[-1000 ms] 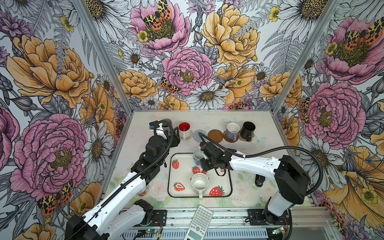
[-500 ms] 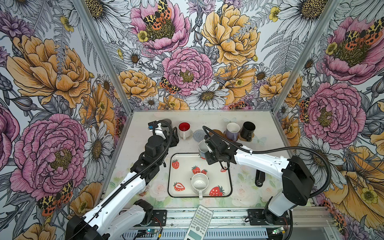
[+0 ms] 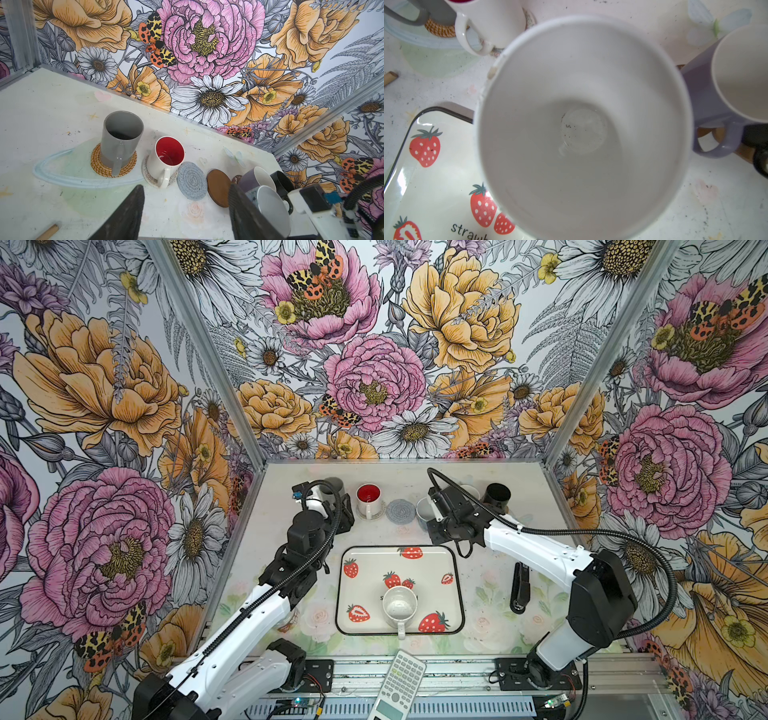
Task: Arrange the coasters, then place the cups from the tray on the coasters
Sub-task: 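Lift the blue mug and carry it over the plain wooden coaster, then lower the blue mug onto the plain wooden coaster beside the lavender mug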
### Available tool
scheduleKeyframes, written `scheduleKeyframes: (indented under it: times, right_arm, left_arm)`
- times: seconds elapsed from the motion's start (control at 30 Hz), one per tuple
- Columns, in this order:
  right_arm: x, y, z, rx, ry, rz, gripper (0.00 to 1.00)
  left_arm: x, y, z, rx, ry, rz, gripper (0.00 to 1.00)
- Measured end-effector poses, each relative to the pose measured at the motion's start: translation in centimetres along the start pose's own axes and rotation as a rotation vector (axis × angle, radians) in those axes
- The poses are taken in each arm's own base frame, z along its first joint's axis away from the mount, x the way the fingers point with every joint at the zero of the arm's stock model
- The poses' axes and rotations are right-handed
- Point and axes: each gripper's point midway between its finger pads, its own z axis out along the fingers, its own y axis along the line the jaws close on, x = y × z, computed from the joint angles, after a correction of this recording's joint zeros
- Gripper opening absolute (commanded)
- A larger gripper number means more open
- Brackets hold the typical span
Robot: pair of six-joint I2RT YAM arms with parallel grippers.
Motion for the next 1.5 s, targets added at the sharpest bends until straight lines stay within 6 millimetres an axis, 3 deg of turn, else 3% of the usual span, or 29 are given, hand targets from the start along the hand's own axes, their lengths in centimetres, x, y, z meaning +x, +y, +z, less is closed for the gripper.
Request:
scheduleKeyframes:
  times: [0.17,0.4,0.83,1.1,1.5]
  right_arm:
    - [-1.8,-1.6,0.4,0.009,-0.017,0.021,0.0]
    - [-2.4,-3.3,3.0,0.039,0.022,0.045,0.0]
    - [-3.7,-4.6,5.7,0.054,0.041,0.071,0.0]
    - [-3.1,-5.6,7.0,0.069,0.068,0.094,0.0]
    - [-3.2,-5.3,8.0,0.046,0.064,0.12,0.0]
  left_arm:
    - [0.0,0.4,0.1,-0.011,-0.001,-0.001,0.65]
    - [0.2,0.8,0.2,-0.019,0.005,0.0,0.65]
    - [0.9,1.0,0.7,-0.027,0.026,0.005,0.65]
    - [0.9,1.1,0.8,-0.028,0.027,0.004,0.65]
    - [1.3,1.3,1.1,-0.032,0.041,0.007,0.65]
